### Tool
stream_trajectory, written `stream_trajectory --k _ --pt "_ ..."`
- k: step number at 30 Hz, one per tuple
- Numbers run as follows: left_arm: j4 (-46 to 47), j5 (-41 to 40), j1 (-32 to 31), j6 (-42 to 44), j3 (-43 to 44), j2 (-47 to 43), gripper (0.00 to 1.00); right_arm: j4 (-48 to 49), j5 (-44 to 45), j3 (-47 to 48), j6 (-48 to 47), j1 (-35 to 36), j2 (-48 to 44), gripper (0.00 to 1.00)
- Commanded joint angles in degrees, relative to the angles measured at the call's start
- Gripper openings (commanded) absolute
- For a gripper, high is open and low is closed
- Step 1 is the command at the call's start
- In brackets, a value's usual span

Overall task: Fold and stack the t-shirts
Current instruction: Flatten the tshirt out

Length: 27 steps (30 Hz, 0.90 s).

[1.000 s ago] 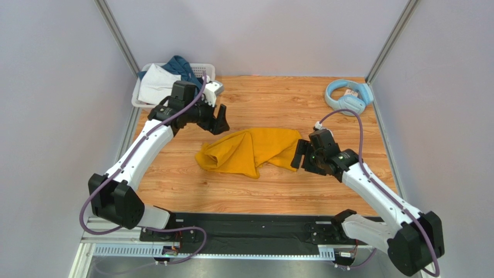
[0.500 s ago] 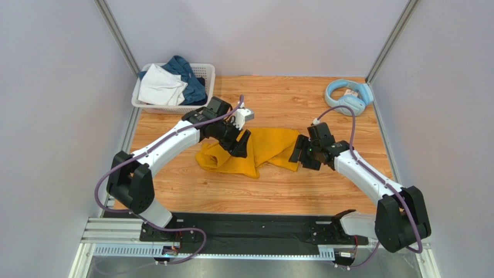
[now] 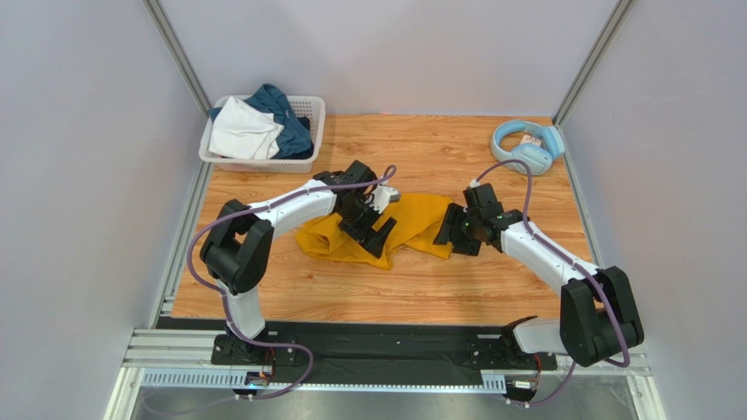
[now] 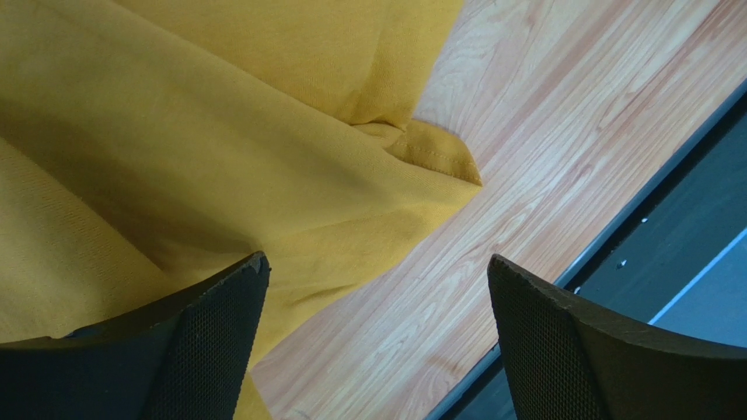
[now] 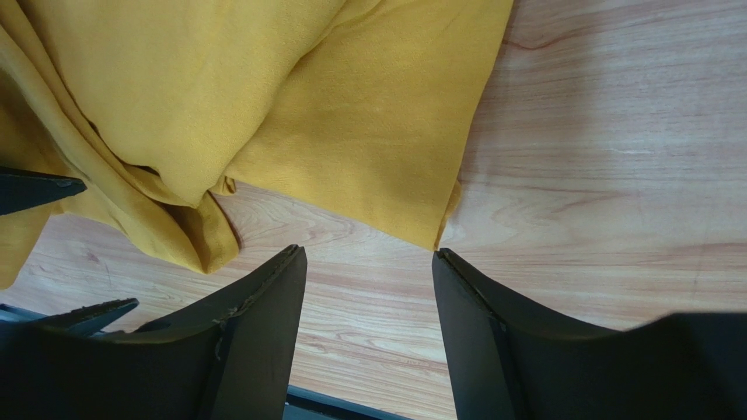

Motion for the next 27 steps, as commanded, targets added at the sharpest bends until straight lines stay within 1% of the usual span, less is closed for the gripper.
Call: stream_trajectory --k 1,5,13,27 --pt "-0.74 -2.09 -2.19 -0.56 3.28 0.89 1.0 3.06 -1.17 0.82 0.84 -0.12 1.33 0.6" --pt "-1.18 -1.91 -3.24 -0.39 4.25 2.47 1.0 4.11 -1.79 0.73 1.02 -0.12 3.26 0.56" --pt "-1.53 -3.49 -5.26 0.05 4.69 6.51 1.0 5.08 -1.26 0.91 0.58 -0.12 5.38 0.53" --pt "-2.23 -4.11 -6.49 0.75 7.16 11.61 1.0 5.52 -1.53 -0.06 -0.12 -0.21 5.73 0.51"
